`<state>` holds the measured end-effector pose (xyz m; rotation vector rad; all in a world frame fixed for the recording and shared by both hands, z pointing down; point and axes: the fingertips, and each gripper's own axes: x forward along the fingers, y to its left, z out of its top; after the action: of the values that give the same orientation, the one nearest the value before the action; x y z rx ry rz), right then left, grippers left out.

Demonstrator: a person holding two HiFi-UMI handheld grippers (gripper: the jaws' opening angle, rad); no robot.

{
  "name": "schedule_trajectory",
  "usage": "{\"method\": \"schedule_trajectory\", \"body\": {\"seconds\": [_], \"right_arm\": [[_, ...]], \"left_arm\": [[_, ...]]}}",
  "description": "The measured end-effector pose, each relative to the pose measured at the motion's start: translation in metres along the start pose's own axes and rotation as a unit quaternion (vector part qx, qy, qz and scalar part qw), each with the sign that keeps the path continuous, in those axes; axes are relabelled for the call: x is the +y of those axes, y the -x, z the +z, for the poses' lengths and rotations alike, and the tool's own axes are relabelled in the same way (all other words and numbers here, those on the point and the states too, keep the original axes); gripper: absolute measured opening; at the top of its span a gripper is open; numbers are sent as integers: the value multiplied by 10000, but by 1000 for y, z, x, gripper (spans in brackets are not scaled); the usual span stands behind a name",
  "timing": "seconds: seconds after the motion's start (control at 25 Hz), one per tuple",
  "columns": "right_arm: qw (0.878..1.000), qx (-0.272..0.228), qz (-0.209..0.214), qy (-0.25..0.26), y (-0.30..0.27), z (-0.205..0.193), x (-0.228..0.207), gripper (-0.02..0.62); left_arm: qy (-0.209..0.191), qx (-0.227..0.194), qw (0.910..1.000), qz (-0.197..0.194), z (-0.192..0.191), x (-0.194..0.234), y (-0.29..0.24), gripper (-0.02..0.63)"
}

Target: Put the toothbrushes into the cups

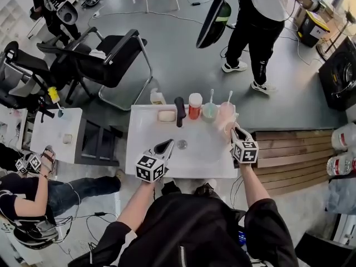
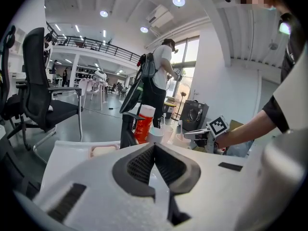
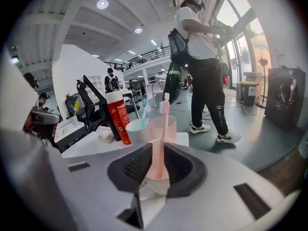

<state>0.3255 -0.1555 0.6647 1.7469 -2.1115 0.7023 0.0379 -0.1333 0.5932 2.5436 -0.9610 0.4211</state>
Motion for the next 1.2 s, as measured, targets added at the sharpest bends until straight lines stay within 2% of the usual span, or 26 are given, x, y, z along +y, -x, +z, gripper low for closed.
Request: {"method": "schedule_trajectory", "body": {"seconds": [0.24, 0.4, 0.8, 1.04, 1.2], "right_arm": [[9993, -252, -130, -228, 9, 12, 9, 60], [9989, -419, -39, -205, 13, 26, 31, 55], [9947, -840, 526, 259, 18, 65, 113, 5], [9870, -1289, 730, 627, 32, 95, 147, 3], [9831, -1442, 882, 699, 39, 103, 163, 3]], "left_arm": [[-3, -40, 10000, -29, 1, 7, 2, 0], [-29, -100, 9999, -45, 7, 13, 3, 0], [-97, -321, 9994, 1, 28, 27, 7, 0], [-215, -557, 9982, 56, 46, 32, 10, 0], [-369, -757, 9964, 82, 59, 31, 15, 0]]}}
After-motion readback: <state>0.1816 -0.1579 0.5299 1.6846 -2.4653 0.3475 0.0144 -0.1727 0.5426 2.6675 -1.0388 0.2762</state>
